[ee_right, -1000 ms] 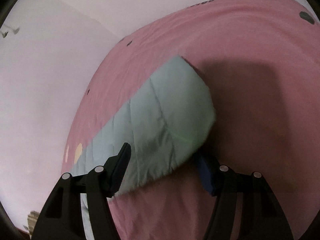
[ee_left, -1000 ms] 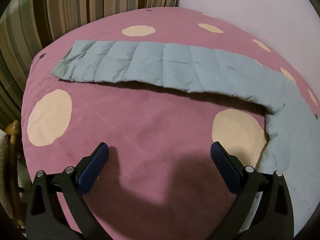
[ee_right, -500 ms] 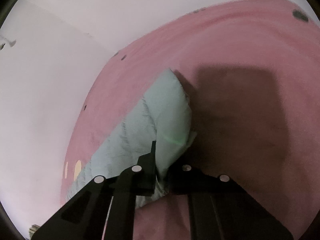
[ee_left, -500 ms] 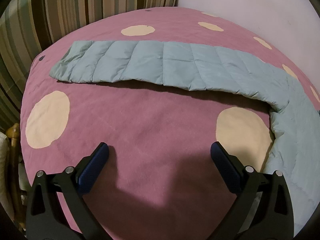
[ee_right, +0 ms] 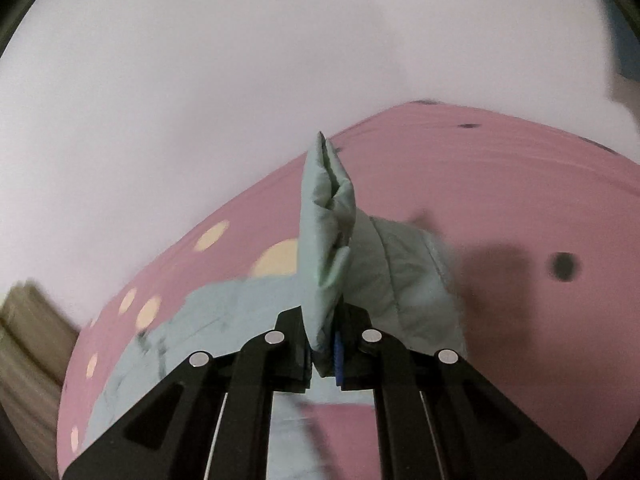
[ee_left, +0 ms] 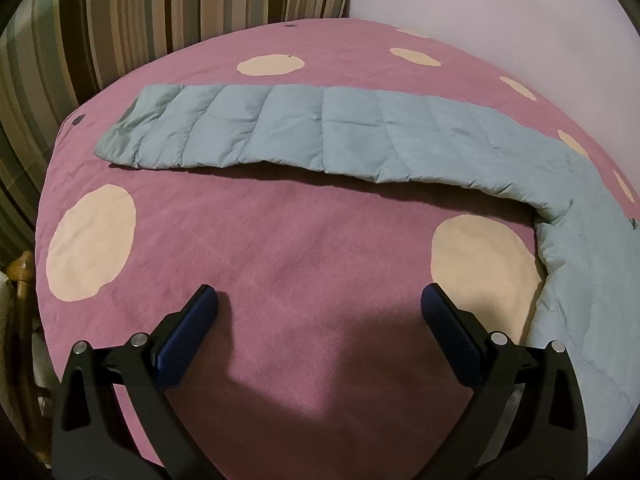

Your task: Fold large clothes

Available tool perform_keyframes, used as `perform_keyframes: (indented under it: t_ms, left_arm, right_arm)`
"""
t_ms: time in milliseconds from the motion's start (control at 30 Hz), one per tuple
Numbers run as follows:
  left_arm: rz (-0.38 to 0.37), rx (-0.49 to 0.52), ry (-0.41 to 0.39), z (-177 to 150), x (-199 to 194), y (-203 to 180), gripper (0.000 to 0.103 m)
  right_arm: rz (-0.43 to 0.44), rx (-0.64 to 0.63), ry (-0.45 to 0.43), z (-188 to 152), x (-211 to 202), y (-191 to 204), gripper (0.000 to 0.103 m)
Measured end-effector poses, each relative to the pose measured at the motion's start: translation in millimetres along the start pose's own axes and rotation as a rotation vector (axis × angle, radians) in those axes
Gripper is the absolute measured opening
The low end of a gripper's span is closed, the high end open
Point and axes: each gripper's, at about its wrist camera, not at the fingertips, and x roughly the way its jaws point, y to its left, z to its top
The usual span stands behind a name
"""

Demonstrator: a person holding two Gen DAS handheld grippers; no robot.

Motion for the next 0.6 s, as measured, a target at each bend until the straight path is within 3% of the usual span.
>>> perform_keyframes:
  t_ms: [100, 367, 600]
  left_arm:
    - [0.0, 0.008, -0.004, -0.8, 0.5, -1.5, 0.101]
    - [-0.014, 0.001, -0.001, -0.6, 1.9, 0.3, 0.101]
    - [-0.015, 0.001, 0.002, -0.7, 3.5, 0.9, 0.101]
  right_arm:
    - [0.064, -0.081, 0.049, -12.0, 20.4, 53.5, 0.007]
    - [0.196, -0.31, 0.181, -82.5, 70.7, 180.2, 0.007]
    - [0.251, -0.43, 0.289, -136.1, 82.5, 253.1, 0.007]
